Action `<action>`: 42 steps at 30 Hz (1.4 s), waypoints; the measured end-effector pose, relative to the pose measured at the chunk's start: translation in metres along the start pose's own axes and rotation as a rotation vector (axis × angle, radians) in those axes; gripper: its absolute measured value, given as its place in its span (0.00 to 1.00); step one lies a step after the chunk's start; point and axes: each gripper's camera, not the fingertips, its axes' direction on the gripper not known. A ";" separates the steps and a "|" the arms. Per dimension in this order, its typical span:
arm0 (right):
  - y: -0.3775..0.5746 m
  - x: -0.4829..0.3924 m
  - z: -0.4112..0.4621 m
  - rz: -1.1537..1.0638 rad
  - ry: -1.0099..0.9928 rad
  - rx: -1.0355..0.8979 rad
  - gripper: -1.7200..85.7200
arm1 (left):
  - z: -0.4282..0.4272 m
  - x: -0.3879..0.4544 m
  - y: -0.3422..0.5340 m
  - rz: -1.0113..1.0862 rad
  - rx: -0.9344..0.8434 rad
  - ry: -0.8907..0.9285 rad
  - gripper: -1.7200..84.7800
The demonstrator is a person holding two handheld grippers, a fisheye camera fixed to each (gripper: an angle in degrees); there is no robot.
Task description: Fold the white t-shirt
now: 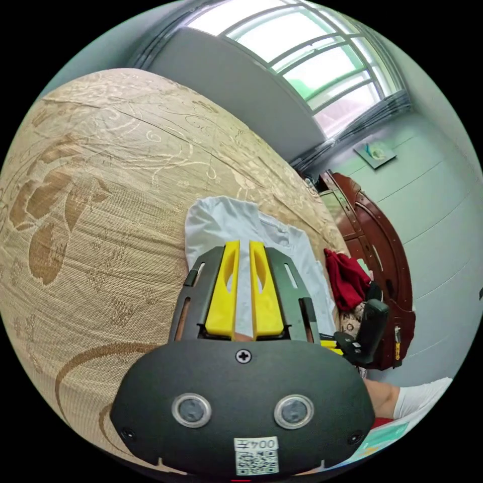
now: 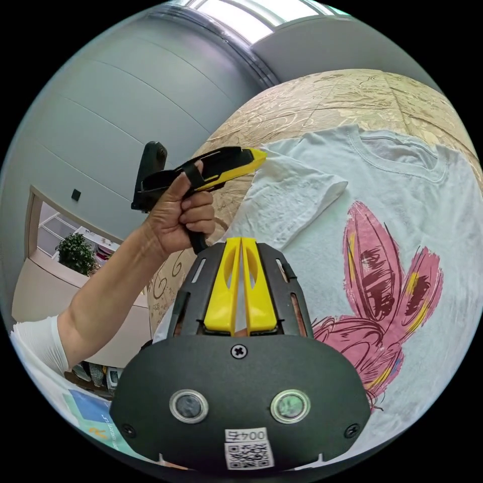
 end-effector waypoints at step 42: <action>0.094 0.039 -0.300 0.153 0.070 0.327 0.09 | 0.055 0.145 0.087 0.171 -0.003 0.074 0.05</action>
